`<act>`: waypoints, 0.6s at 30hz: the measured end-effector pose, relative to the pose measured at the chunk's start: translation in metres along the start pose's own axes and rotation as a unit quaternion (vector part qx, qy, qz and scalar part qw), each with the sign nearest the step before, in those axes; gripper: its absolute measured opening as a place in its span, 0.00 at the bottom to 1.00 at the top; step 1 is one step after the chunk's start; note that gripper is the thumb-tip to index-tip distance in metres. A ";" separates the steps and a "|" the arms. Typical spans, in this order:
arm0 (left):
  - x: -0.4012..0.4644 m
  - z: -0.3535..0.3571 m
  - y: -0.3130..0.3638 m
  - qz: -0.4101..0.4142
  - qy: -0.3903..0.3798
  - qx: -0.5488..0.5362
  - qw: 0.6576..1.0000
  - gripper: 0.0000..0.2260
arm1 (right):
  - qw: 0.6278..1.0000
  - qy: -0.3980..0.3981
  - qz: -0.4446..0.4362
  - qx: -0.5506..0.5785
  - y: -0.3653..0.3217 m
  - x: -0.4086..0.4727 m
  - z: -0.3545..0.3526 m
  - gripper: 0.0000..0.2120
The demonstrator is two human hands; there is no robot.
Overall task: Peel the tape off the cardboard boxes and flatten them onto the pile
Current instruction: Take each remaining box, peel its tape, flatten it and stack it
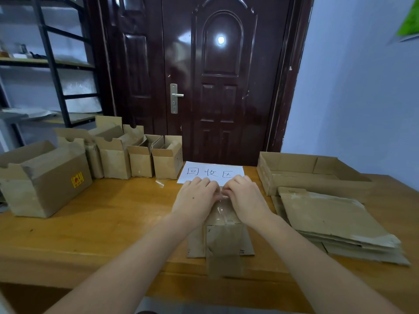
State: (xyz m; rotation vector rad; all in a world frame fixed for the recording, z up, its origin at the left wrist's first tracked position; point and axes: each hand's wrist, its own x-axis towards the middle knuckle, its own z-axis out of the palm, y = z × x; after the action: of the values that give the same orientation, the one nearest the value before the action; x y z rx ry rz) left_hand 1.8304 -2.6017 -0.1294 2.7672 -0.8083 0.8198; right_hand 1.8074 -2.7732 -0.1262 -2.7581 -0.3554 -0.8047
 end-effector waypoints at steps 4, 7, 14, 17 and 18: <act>0.003 -0.001 0.001 0.013 -0.009 0.026 1.000 0.10 | 0.999 -0.023 -0.020 0.020 -0.007 -0.001 -0.012 0.13; 0.000 -0.004 0.005 0.017 -0.021 0.048 0.998 0.08 | 0.999 -0.018 -0.026 -0.009 -0.015 -0.002 -0.015 0.11; 0.000 -0.006 0.007 0.008 -0.036 0.060 0.998 0.08 | 0.998 0.005 0.000 0.066 -0.013 -0.011 -0.011 0.10; -0.002 -0.009 0.008 0.012 -0.036 0.071 0.997 0.07 | 0.992 -0.012 -0.005 0.124 -0.009 -0.011 -0.013 0.06; -0.003 -0.009 0.008 0.013 -0.035 0.069 0.997 0.07 | 0.989 -0.024 0.004 0.143 -0.008 -0.012 -0.014 0.08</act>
State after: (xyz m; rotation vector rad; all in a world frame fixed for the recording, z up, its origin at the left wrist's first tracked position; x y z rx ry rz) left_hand 1.8202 -2.6043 -0.1229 2.9271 -0.8311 0.8161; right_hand 1.7884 -2.7716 -0.1195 -2.5111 -0.4317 -0.6303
